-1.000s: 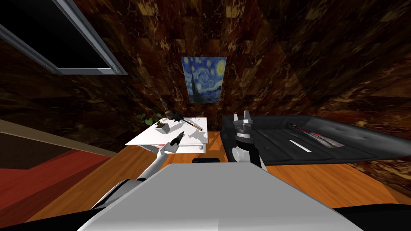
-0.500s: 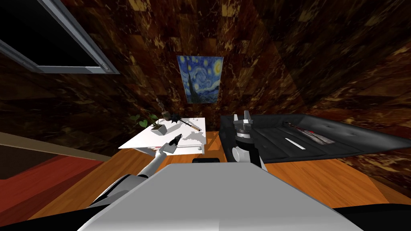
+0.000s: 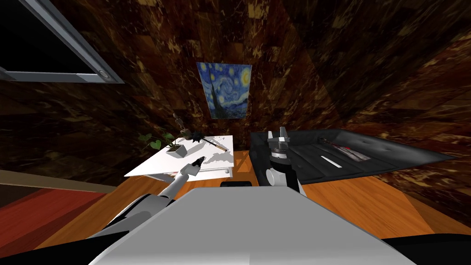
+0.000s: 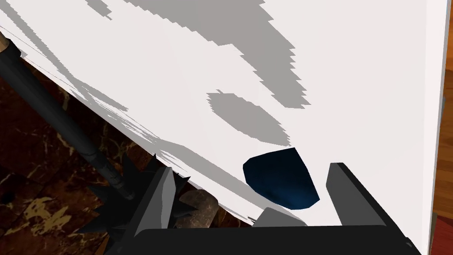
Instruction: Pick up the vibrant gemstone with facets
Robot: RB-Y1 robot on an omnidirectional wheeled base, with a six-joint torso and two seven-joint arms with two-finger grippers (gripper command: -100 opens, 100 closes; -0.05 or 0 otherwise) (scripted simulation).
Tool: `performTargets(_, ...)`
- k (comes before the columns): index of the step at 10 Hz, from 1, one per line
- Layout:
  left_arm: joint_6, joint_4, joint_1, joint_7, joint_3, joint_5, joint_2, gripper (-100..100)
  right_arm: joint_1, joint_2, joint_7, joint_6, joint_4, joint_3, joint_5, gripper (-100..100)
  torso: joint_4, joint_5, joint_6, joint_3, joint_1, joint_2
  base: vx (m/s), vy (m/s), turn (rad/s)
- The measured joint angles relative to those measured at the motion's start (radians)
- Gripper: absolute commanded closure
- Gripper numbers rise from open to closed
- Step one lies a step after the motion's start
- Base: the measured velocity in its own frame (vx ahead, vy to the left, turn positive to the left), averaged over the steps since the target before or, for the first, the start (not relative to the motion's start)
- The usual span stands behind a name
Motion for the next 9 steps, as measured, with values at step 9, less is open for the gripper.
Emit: performTargets(9, 0.089, 0.224, -0.097, 0.009, -0.025, 0.004, 0.055, -100, 0.000, 0.000, 0.000, 0.000, 0.000, 0.000, 0.000, 0, 0.000, 0.000, 0.000, 0.000, 0.001, 0.000, 0.021, -0.028, -0.048)
